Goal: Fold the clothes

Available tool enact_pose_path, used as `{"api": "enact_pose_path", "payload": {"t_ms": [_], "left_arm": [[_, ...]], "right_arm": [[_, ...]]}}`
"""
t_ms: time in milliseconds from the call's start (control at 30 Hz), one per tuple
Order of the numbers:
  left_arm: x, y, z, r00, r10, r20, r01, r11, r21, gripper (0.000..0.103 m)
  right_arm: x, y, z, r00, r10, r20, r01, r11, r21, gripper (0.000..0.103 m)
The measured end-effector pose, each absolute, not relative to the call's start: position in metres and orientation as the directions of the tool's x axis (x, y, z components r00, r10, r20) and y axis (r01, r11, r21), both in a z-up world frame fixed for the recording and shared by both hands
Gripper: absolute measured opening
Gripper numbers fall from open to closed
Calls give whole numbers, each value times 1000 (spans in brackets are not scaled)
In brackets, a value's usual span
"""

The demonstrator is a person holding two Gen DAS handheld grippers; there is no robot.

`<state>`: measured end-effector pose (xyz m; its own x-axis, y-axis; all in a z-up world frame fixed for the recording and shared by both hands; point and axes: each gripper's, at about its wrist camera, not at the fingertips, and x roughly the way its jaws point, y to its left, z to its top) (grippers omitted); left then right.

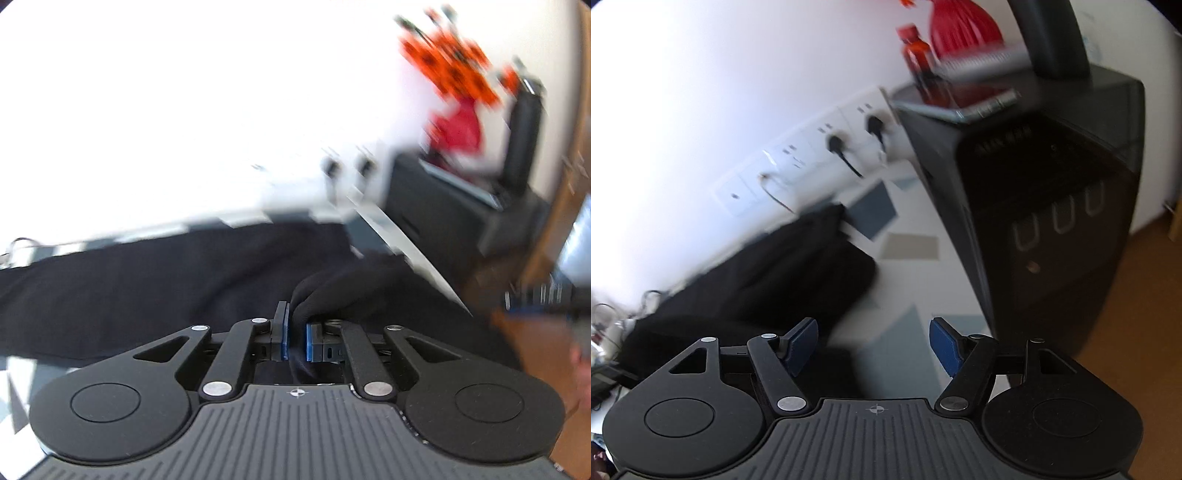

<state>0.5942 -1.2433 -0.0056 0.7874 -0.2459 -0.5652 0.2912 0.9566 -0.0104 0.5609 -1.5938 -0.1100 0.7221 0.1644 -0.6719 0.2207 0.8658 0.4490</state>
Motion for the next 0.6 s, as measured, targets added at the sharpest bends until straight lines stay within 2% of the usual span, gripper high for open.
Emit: {"api": "enact_pose_path", "payload": {"t_ms": [233,600], "left_arm": [[583,-1161,40,903,-90,-420,74,996,-54,7],[589,-1004,53,893,183,-411,-263,954,-145,7]], "right_arm": [[583,-1556,-134,659,268,-703,150,869,472,66],[623,-1477,-137,616,343,-709,75,871,486,66]]}}
